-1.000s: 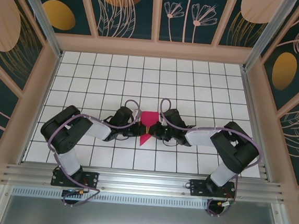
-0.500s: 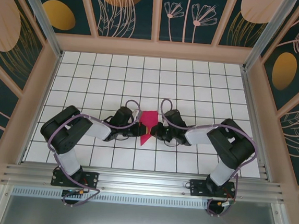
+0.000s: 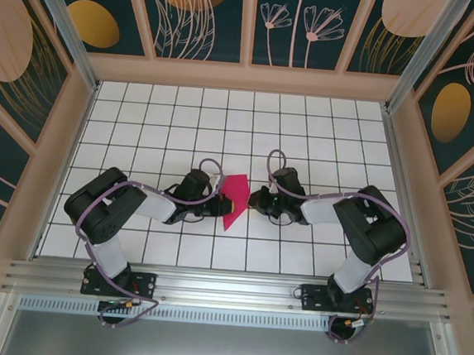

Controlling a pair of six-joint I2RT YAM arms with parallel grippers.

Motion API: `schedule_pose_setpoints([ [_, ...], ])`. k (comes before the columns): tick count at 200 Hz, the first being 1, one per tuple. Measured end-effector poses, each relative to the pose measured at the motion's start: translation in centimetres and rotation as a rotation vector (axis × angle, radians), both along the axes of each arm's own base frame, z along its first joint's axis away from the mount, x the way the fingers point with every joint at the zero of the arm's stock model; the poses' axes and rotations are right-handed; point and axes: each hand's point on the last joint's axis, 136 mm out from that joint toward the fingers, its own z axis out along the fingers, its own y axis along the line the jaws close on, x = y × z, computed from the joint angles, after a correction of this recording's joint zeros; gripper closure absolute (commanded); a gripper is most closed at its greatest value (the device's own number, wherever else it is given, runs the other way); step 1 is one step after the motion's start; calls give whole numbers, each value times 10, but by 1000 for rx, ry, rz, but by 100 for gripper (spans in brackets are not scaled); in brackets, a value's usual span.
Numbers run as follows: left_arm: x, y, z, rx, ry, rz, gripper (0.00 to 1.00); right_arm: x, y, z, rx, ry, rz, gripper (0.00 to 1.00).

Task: Fold a paper plane with a square sheet of paper (pick it up from the middle)
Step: Third fold the triangle at the center of the table.

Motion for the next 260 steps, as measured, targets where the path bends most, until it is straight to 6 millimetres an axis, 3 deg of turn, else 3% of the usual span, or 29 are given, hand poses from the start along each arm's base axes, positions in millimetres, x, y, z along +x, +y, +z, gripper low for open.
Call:
schedule_pose_setpoints([
  [71, 0, 0, 0, 2, -5, -2, 99, 11, -12, 2, 6, -15, -19, 89],
  [94, 0, 0, 1, 6, -7, 1, 99, 17, -18, 18, 8, -56, -28, 87],
  [120, -1, 1, 1, 11, -8, 1, 98, 17, -7, 41, 39, -113, -1, 87],
  [147, -1, 1, 0, 16, -10, -4, 98, 0, 18, 48, 50, -125, 76, 88],
  [174, -1, 1, 0, 24, -7, -9, 98, -15, 31, 42, 45, -106, 122, 89],
  [216, 0, 1, 0, 28, -1, -10, 98, -19, 29, 16, 10, -46, 125, 89],
  [260, 0, 1, 0, 29, -3, -11, 97, -19, 27, 1, -5, -18, 124, 89],
])
